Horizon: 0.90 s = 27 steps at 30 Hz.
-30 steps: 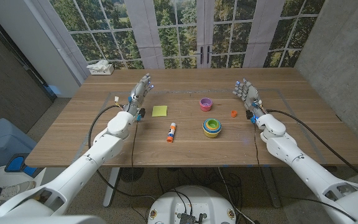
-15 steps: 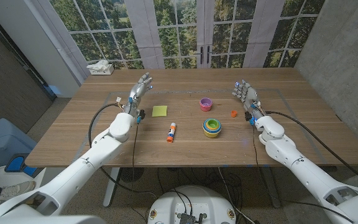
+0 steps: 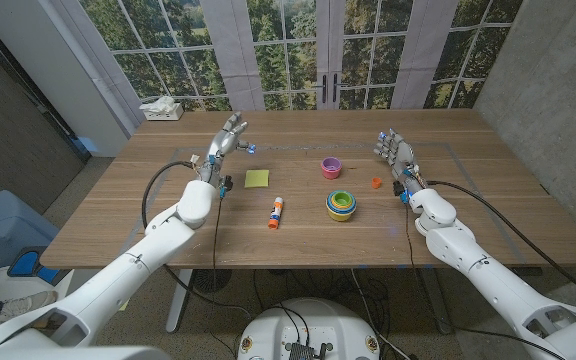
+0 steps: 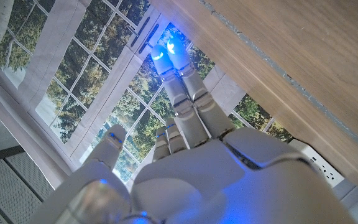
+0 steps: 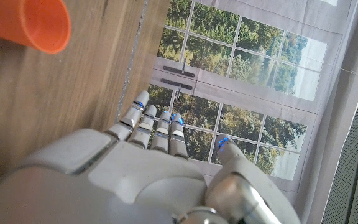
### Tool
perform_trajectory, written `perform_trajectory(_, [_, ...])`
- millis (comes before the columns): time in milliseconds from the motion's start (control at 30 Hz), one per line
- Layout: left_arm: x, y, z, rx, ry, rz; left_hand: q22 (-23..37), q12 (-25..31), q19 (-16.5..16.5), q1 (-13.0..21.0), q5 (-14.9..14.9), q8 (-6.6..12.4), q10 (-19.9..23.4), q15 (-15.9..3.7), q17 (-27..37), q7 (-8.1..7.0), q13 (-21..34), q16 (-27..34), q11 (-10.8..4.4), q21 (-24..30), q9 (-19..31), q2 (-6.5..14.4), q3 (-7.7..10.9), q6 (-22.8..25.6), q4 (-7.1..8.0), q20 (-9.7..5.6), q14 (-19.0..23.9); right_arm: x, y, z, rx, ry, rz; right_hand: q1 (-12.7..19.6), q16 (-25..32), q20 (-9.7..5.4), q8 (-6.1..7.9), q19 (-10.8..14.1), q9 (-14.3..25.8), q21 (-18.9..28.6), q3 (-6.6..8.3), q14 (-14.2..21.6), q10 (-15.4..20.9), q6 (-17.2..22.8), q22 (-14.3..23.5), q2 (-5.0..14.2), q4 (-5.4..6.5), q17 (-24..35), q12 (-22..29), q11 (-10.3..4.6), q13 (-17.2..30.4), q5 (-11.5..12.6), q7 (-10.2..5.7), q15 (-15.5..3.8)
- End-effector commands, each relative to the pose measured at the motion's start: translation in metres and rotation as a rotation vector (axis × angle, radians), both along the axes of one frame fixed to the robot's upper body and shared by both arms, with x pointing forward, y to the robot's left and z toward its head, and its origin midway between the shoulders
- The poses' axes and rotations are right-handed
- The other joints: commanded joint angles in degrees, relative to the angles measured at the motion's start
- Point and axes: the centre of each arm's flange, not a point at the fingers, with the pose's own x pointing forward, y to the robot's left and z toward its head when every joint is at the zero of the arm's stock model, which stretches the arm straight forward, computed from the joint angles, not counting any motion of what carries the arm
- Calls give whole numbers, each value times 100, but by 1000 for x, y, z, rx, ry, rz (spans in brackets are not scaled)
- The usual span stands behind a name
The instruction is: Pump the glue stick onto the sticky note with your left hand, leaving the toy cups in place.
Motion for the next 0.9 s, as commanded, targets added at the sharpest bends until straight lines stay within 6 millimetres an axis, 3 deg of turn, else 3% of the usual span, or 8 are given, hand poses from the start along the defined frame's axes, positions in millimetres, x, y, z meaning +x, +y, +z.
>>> perform_trajectory(33, [-14,-11,27,228,46,96,1226,-8,157,1107,-40,77,308,-198,736,-82,37,884,-167,1080,26,38,82,355,-605,-494,380,-8,-3,-2,16,-14,-23,62,36,-68,35,56,24,-31,3,43,22,14,13,93,-22,9,15,7,-5,-20,-20,-58])
perform_trajectory(200, [-23,-20,41,376,74,148,1657,-18,294,1851,-54,80,433,-214,828,-137,34,1234,-237,1509,30,-69,170,593,-646,-493,631,-12,-4,-5,26,-19,-35,49,44,-61,34,71,24,-48,-8,50,12,17,14,85,-20,9,12,8,-17,-26,-41,-52])
perform_trajectory(333, [-32,-26,51,475,63,192,1839,-58,165,2367,-67,48,361,-209,843,-261,39,1390,-301,1661,36,-337,103,571,-639,-489,613,-17,-5,-6,30,-23,-43,36,51,-50,31,85,24,-61,-21,61,7,16,15,70,-21,8,11,10,-27,-32,-47,-35])
perform_trajectory(900, [-51,-44,72,781,69,262,1899,-33,-27,3420,-60,101,425,-209,978,-513,69,1854,-422,1857,52,-918,-431,811,-567,-489,541,-29,-3,-16,50,-40,-59,-11,63,-24,20,126,25,-127,-67,64,3,-3,17,25,-27,0,14,14,-67,-45,-54,-16])
